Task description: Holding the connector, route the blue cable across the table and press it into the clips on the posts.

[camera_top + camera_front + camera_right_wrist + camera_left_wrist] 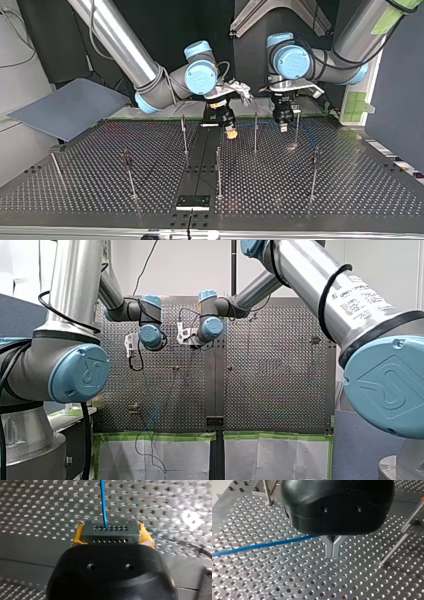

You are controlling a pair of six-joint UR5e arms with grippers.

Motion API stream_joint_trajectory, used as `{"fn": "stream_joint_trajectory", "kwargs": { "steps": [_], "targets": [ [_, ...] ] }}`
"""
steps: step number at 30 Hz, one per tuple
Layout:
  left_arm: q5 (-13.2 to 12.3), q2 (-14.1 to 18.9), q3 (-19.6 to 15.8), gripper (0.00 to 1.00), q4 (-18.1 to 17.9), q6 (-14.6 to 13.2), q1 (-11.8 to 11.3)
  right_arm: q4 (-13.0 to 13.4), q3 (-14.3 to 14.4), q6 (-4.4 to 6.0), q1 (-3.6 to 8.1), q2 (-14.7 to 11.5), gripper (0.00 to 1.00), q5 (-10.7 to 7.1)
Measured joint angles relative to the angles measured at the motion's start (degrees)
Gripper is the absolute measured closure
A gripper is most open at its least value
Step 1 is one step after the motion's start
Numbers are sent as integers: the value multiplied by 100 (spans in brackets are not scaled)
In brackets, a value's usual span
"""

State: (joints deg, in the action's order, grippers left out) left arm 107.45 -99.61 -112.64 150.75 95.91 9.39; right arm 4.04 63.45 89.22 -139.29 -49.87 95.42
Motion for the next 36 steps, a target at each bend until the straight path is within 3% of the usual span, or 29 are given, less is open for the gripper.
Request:
{"fn": "stream_joint_trajectory", "kwargs": {
  "steps": [6,12,21,36],
  "targets": [
    [-17,-66,-293,100,-162,-1,40,75,254,-50,8,9,100,0],
    [-82,-349,-457,100,-296,-47,73,276,445,-41,26,20,100,-42],
    [-210,-787,-484,100,-587,-68,42,308,467,-55,88,163,100,-62],
    [-521,-1059,-438,100,-956,-20,-68,400,465,-55,125,453,100,-116]
  ]
}}
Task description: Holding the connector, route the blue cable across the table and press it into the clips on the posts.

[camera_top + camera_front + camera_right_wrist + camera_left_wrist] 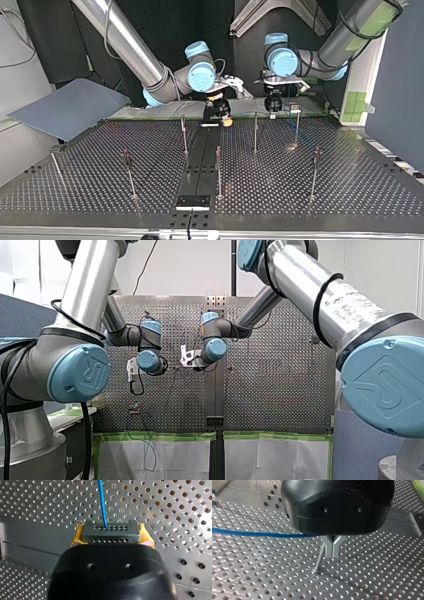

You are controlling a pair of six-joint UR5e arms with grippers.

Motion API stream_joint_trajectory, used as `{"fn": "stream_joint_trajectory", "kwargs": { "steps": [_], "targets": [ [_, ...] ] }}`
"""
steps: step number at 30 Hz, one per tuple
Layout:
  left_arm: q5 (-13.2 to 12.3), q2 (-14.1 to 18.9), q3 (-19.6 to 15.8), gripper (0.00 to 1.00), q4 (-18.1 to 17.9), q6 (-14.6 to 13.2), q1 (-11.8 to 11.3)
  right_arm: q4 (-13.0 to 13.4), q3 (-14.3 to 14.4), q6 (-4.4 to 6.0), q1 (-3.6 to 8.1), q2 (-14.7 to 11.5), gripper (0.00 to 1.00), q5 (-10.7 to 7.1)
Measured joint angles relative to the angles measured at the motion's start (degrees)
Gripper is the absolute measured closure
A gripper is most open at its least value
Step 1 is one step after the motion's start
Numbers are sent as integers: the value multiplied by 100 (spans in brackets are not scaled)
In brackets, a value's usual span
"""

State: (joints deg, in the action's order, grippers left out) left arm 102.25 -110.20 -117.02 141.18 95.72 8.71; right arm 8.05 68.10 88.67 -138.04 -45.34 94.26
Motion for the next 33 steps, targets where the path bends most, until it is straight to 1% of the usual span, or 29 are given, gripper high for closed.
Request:
{"fn": "stream_joint_trajectory", "kwargs": {
  "steps": [5,11,18,26,28,33],
  "targets": [
    [-92,-195,81,100,-158,23,-42,41,-1,12,6,12,100,-18],
    [-185,-248,203,100,-218,70,-106,119,1,30,40,14,100,-21],
    [-265,-447,436,100,-183,78,-201,198,2,40,69,15,100,-26],
    [-362,-501,663,100,-99,118,-343,290,-1,45,115,14,100,-29],
    [-417,-529,704,100,-87,120,-373,357,-2,51,136,14,100,-32],
    [-568,-715,845,100,-66,112,-430,493,-2,62,216,17,100,-52]
  ]
}}
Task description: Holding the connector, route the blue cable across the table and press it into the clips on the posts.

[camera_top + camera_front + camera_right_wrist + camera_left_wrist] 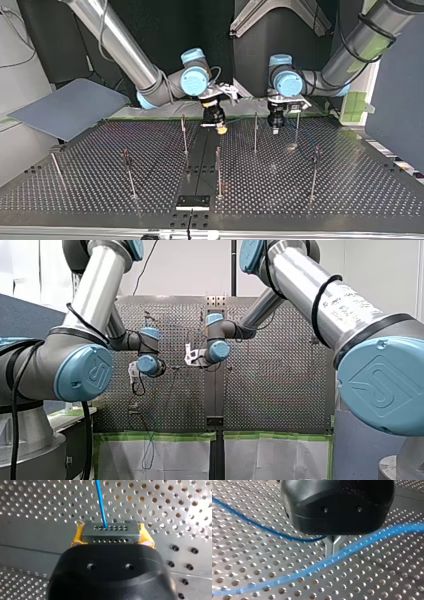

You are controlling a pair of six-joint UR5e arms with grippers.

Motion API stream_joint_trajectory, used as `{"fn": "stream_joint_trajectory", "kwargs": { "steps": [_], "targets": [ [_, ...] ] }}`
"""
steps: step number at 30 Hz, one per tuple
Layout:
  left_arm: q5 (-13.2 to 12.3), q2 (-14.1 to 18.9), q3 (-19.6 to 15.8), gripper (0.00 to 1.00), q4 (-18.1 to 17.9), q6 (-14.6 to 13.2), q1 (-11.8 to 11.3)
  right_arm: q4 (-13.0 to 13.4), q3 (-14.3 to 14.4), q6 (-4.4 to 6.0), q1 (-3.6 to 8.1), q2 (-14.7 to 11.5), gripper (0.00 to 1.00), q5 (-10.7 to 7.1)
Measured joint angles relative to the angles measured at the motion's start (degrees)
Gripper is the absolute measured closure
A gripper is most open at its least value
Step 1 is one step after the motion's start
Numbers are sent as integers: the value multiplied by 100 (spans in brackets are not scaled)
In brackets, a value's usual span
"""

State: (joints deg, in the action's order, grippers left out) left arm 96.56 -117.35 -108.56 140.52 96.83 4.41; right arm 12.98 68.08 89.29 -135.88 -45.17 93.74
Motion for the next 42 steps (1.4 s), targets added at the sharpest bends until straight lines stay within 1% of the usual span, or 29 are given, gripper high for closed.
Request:
{"fn": "stream_joint_trajectory", "kwargs": {
  "steps": [5,8,11,16,21,27,29,32,34,37,38,39,40,41,42],
  "targets": [
    [-156,-230,218,100,45,0,-33,63,0,4,65,1,100,-86],
    [-198,-358,352,100,77,1,-59,74,0,8,95,2,100,-110],
    [-214,-418,438,100,114,1,-81,86,0,11,115,9,100,-129],
    [-208,-438,472,100,128,-11,-128,91,0,14,157,35,100,-150],
    [-197,-439,482,100,101,-22,-182,96,0,20,218,146,100,-164],
    [-180,-441,593,100,120,-84,-222,109,-6,38,278,184,100,-167],
    [-179,-441,646,100,130,-101,-225,113,-36,42,306,185,100,-196],
    [-164,-441,736,100,170,-108,-229,120,-133,46,342,186,100,-286],
    [-132,-441,785,100,196,-111,-233,133,-181,48,358,187,100,-344],
    [-66,-441,829,100,226,-127,-235,157,-209,58,379,189,100,-383],
    [-48,-441,840,97,232,-134,-235,160,-213,64,385,191,100,-388],
    [-37,-441,845,97,238,-140,-236,165,-215,73,392,193,100,-393],
    [-29,-442,849,92,245,-145,-236,167,-217,79,397,194,100,-395],
    [-22,-442,852,82,256,-151,-238,168,-217,85,401,195,100,-397],
    [-18,-442,854,82,272,-160,-237,169,-217,91,405,195,100,-397]
  ]
}}
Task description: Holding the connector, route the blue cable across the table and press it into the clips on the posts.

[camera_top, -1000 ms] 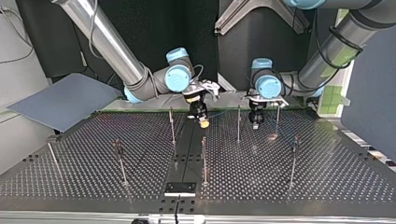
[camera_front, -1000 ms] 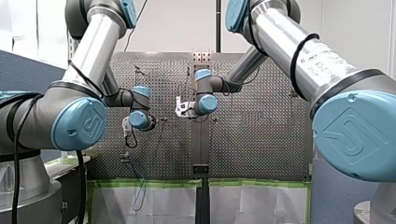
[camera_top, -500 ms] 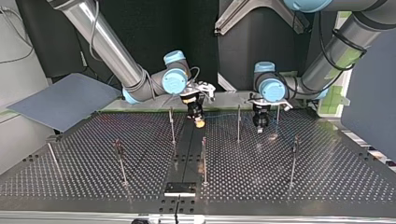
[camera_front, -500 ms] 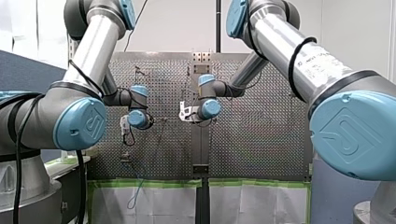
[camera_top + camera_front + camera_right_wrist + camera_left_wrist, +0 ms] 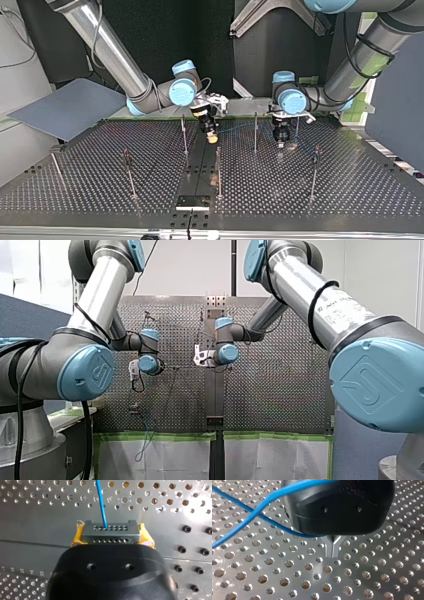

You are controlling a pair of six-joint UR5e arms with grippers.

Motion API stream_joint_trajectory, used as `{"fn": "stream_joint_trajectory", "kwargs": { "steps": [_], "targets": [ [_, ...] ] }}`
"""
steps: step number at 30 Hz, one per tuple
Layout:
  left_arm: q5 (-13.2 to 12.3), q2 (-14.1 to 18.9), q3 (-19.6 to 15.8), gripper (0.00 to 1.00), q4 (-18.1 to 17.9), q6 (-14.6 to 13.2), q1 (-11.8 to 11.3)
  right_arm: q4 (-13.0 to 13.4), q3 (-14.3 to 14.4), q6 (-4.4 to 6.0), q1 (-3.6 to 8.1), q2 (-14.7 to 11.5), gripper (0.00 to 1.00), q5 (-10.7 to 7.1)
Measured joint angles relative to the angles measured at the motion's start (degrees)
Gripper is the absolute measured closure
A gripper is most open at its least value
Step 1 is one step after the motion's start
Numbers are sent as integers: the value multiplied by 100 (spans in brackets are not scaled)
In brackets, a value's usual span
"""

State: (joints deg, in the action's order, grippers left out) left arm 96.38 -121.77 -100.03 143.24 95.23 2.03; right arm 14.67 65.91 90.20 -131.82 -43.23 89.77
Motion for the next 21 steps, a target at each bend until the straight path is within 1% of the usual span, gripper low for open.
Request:
{"fn": "stream_joint_trajectory", "kwargs": {
  "steps": [2,3,4,5,6,8,14,16,18,21],
  "targets": [
    [17,0,1,64,63,-45,0,1,-1,11,7,0,100,-1],
    [33,0,1,64,93,-71,1,-1,-1,21,12,0,100,-2],
    [53,0,1,48,124,-100,3,-3,-1,28,17,0,100,-1],
    [92,0,2,29,172,-146,10,-5,-2,34,20,-1,100,-2],
    [128,2,2,29,215,-186,16,-9,-2,41,25,0,100,1],
    [224,3,3,0,318,-288,28,-18,-2,49,34,-1,100,7],
    [480,32,-68,0,595,-560,76,-94,-2,77,54,-5,100,21],
    [504,74,-136,0,678,-623,111,-124,-2,82,59,-4,100,23],
    [505,146,-223,0,770,-643,152,-154,-2,82,65,-4,100,23],
    [478,284,-370,0,768,-562,203,-190,-2,80,74,-5,100,24]
  ]
}}
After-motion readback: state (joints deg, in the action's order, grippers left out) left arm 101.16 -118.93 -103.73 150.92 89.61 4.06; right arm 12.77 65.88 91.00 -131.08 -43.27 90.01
